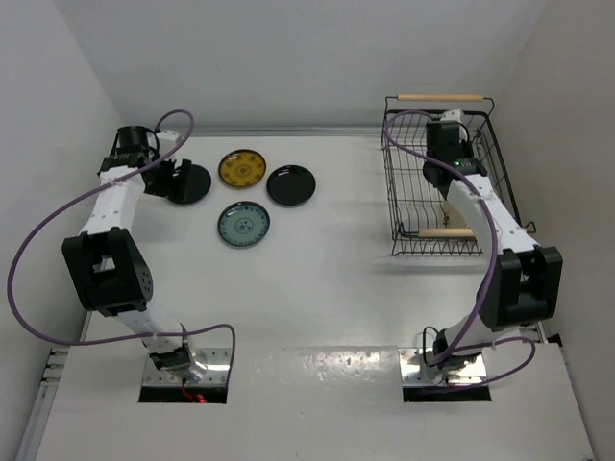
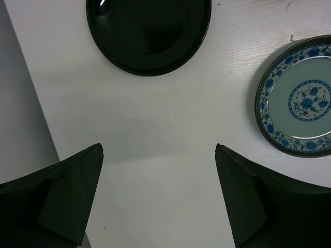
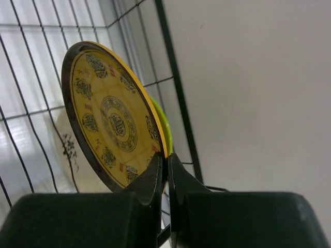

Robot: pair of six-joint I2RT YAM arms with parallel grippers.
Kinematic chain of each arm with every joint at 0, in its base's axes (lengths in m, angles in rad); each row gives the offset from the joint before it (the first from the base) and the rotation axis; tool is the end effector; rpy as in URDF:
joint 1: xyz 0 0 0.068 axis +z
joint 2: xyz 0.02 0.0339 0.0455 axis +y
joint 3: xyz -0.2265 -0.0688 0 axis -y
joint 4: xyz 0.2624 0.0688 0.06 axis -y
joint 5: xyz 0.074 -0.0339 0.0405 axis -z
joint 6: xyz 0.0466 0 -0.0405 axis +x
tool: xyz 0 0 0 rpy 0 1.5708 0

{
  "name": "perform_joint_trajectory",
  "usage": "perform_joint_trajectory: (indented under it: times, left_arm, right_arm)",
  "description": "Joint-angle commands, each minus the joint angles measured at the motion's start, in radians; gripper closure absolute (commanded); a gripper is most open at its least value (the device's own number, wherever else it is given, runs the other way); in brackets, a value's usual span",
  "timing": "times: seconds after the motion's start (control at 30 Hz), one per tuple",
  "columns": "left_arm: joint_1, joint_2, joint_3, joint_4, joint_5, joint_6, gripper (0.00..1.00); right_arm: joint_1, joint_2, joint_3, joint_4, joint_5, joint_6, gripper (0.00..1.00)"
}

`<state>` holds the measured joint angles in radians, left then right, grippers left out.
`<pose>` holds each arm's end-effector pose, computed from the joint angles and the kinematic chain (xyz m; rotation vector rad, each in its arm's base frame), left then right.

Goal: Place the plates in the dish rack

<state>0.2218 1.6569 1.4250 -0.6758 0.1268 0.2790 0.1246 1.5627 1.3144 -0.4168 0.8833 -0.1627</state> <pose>0.3746 0.0784 0.2425 0.1245 2.4661 0.0587 0.3704 0.0101 0.2697 0.1748 2.1147 -0.9967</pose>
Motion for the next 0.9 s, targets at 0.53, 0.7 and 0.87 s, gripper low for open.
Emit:
perform_joint_trajectory:
  times: [0.53,0.7,0.87]
  left_arm:
    - [-0.007,0.012,-0.02,0.025,-0.003,0.011,0.06]
    - [-0.007,0.021,-0.011,0.025,0.007,0.011,0.06]
    - [0.014,0.041,-0.011,0.025,0.039,0.011,0.06]
  right_arm:
    - [-0.009,0.05,-0.199,0.003,-0.004,0.226,1.0]
    - [0.017,0.054,-0.219,0.0,-0.026,0.236,1.0]
    - [0.021,0.057,-0.169,-0.063,-0.03,0.264,0.54]
